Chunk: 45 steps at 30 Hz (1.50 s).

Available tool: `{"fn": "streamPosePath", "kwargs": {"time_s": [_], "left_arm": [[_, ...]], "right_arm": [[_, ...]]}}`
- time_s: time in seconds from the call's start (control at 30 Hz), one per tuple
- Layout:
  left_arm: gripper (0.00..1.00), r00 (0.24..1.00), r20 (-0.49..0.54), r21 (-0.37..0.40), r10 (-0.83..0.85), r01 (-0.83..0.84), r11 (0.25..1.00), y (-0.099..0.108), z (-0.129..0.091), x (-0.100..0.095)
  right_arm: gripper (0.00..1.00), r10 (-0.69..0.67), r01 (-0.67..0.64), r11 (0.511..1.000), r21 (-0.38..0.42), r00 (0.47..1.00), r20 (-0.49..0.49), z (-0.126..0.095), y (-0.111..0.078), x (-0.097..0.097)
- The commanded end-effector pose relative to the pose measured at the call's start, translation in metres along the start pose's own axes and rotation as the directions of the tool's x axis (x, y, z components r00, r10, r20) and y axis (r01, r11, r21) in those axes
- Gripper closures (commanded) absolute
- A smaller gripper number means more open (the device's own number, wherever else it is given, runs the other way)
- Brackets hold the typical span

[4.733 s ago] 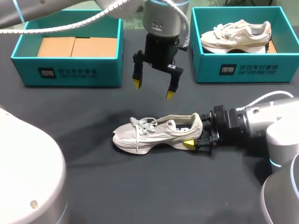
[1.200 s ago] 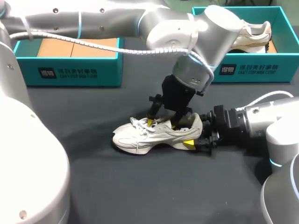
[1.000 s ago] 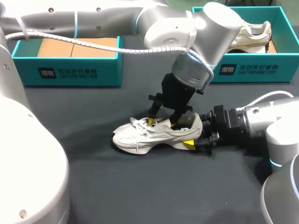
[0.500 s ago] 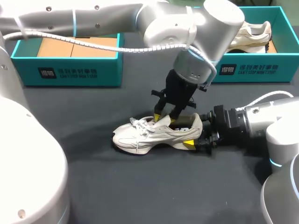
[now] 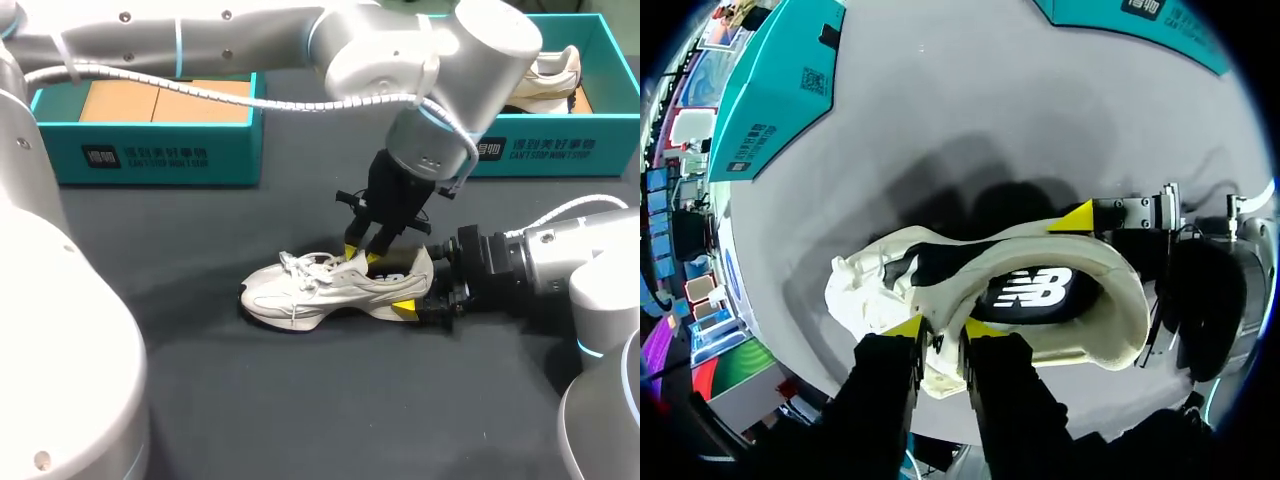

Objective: Take the shoe out of the shoebox, open the shoe tongue, remove and reinsert the insole, then place the shoe into the shoebox

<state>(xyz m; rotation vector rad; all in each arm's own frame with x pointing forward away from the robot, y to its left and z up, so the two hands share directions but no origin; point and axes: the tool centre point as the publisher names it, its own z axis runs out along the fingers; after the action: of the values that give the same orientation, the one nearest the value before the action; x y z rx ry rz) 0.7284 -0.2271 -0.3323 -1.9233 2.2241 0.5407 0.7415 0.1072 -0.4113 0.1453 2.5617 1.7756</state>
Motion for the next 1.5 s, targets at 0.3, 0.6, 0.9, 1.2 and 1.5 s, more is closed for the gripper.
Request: {"fn": "streamPosePath", "kwargs": {"time_s": [0.3, 0.6, 0.9, 1.2, 1.5], "left_arm": [[0.82, 1.000, 0.011, -0.028, -0.016, 0.016, 0.999, 0.018, 0.001, -0.010], [1.00, 0.999, 0.000, -0.013, -0.038, 0.038, 0.999, 0.032, -0.004, -0.017], [1.00, 0.984, -0.148, 0.023, -0.104, 0.108, 0.994, 0.045, -0.003, -0.046], [1.00, 0.913, -0.396, 0.038, -0.095, 0.120, 0.992, 0.044, 0.013, -0.087], [1.00, 0.857, -0.514, 0.110, -0.047, 0.120, 0.987, 0.038, 0.030, -0.107]], "right_arm": [[1.00, 0.000, 0.000, 1.000, 0.003, 1.000, 0.002, 0.001, -0.001, -0.001], [1.00, 0.000, 0.000, 1.000, 0.003, 1.000, 0.002, 0.001, -0.001, -0.001], [1.00, 0.000, 0.000, 1.000, 0.003, 1.000, 0.002, 0.001, -0.001, -0.001], [1.00, 0.000, 0.000, 1.000, 0.003, 1.000, 0.002, 0.001, -0.001, -0.001], [1.00, 0.000, 0.000, 1.000, 0.003, 1.000, 0.002, 0.001, -0.001, -0.001]]}}
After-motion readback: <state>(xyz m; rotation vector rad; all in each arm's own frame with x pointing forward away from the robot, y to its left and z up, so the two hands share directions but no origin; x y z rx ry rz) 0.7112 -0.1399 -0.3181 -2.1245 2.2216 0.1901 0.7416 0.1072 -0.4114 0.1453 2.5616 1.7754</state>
